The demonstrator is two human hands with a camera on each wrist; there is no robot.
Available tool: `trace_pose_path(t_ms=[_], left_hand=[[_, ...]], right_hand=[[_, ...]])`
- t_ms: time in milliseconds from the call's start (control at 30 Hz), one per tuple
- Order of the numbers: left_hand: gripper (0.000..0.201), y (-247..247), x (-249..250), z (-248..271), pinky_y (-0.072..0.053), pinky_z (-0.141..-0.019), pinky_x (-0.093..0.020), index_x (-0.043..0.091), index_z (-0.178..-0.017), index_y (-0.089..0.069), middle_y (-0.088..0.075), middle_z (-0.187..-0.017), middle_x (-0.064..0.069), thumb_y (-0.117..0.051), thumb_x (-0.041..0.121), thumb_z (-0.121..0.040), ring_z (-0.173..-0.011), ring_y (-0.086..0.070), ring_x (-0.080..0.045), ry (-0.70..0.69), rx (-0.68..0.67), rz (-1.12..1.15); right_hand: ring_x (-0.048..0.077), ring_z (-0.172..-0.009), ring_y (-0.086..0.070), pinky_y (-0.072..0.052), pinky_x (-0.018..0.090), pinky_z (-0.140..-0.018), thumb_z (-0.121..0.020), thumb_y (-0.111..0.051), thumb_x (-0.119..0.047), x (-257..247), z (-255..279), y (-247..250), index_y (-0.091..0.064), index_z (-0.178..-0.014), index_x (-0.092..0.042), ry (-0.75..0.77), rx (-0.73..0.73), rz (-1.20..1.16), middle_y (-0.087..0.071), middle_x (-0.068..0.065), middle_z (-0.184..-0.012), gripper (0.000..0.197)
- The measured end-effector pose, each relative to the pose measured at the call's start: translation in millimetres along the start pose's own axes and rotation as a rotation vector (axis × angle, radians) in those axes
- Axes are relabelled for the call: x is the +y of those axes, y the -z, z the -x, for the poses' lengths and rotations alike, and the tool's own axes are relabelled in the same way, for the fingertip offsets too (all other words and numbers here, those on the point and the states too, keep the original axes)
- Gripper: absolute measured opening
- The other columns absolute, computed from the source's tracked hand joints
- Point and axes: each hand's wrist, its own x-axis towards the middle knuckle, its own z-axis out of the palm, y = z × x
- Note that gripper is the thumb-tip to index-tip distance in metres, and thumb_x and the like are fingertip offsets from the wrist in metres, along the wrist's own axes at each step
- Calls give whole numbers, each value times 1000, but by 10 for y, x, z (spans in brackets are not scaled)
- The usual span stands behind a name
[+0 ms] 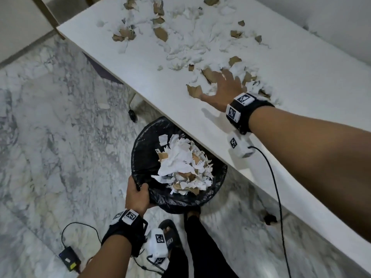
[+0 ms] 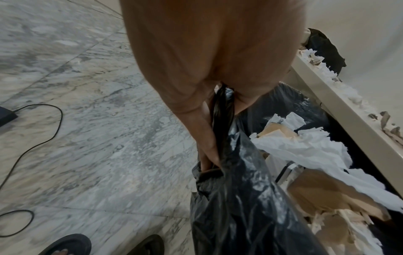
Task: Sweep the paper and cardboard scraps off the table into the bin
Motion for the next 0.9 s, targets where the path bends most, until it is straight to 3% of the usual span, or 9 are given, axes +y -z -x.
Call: trace_pose_path(t_ms=[67, 167, 300, 433, 533, 600, 767, 900], left_hand=[[39, -6, -1, -60, -65, -69, -59, 37, -123, -51, -66, -114, -7, -45, 3, -105, -98, -71, -35, 10, -1, 21], [40, -14, -39, -188, -66, -66, -56, 33, -129, -52, -66, -117, -10, -45, 2, -104, -99, -71, -37, 32, 13, 40], [39, -45, -72, -326, -65, -63, -51, 33, -124, -55, -68, -114, -16, -45, 0, -104, -99, -71, -43, 42, 42, 40], [42, -68, -31, -358, -65, -64, -53, 40, -115, -59, -69, -116, -16, -46, 2, -104, -101, -71, -43, 40, 36, 21], [38, -76, 8, -342, -65, -59, -46, 31, -128, -55, -68, -119, -15, -47, 2, -104, -99, -72, -40, 52, 22, 18], [38, -88, 61, -308, -65, -59, -46, 31, -130, -54, -68, -119, -14, -47, 3, -105, -99, -72, -39, 44, 4, 11], [38, -128, 107, -216, -64, -52, -40, 31, -130, -52, -66, -113, -8, -47, 4, -105, -94, -71, -31, 35, -20, 12], [36, -184, 56, -182, -65, -55, -43, 31, -126, -51, -66, -112, -9, -47, 3, -104, -94, -71, -33, 29, -24, 15]], right_hand=[[42, -149, 1, -10, 63, -117, -74, -52, -81, -59, -372, 61, -9, -155, -34, -16, -26, -1, 1, 3, -165, 103], [49, -147, 7, -8, 70, -113, -64, -48, -91, -152, -804, 50, 2, -155, -38, -87, -80, 47, 11, 3, -165, 117], [44, -149, 0, -13, 62, -116, -74, -47, -85, -216, -964, -95, 8, -156, -33, -83, -215, 61, 19, 6, -163, 112], [34, -151, 5, -5, 63, -117, -72, -34, -85, -152, -882, -526, 0, -155, -35, -26, -121, 79, 5, 1, -165, 103], [32, -151, 2, -8, 58, -119, -94, -40, -54, -141, -399, -633, -8, -156, -32, 69, -101, 28, 2, 0, -165, 73], [32, -151, -3, -12, 58, -119, -98, -40, -45, -146, -2, -692, -12, -155, -30, 150, -51, 53, -2, 1, -165, 65], [30, -148, -18, -19, 57, -117, -100, -42, -41, -124, 617, -898, -22, -153, -31, 302, 18, 129, -15, 4, -163, 58], [27, -138, -39, -27, 53, -113, -94, -47, -42, 49, 703, -731, -44, -144, -29, 373, 185, 14, -40, 6, -152, 51]])
